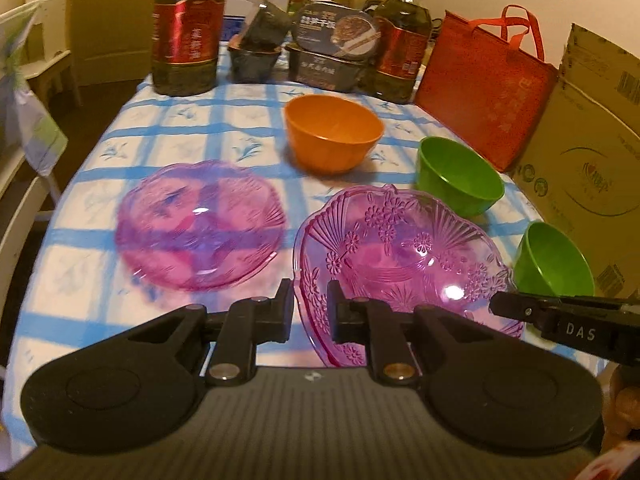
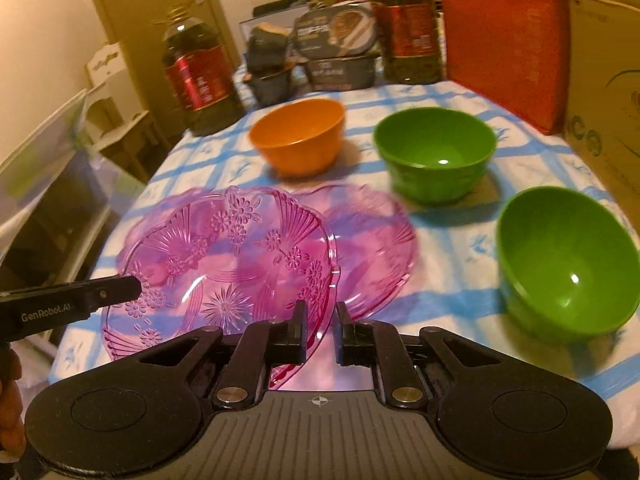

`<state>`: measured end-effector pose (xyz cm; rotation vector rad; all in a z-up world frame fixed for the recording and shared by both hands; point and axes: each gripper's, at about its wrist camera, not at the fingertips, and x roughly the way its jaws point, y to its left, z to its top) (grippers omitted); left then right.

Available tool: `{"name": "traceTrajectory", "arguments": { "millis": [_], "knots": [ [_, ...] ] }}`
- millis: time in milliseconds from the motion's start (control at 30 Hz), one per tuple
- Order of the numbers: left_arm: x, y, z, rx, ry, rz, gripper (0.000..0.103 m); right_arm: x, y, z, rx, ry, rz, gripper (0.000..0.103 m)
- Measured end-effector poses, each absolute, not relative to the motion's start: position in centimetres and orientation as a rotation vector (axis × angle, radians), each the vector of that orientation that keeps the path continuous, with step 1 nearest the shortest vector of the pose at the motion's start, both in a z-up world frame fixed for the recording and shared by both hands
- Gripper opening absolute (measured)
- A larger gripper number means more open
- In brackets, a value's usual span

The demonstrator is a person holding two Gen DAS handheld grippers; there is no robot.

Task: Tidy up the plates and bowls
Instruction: 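Lift the pink plate with both tools and carry it over the neighbouring pink plate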

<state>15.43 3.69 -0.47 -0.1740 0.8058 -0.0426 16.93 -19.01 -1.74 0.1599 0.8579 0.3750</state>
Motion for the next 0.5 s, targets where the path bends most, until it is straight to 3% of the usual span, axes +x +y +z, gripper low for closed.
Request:
{"name": "traceTrajectory", "arguments": {
  "millis": [500],
  "knots": [
    [23.0,1.0,-4.3,-0.124,0.844,-0.075,0.015,23.7,-20.5,-4.7,0.122,0.861,0.291,0.013]
  ]
}}
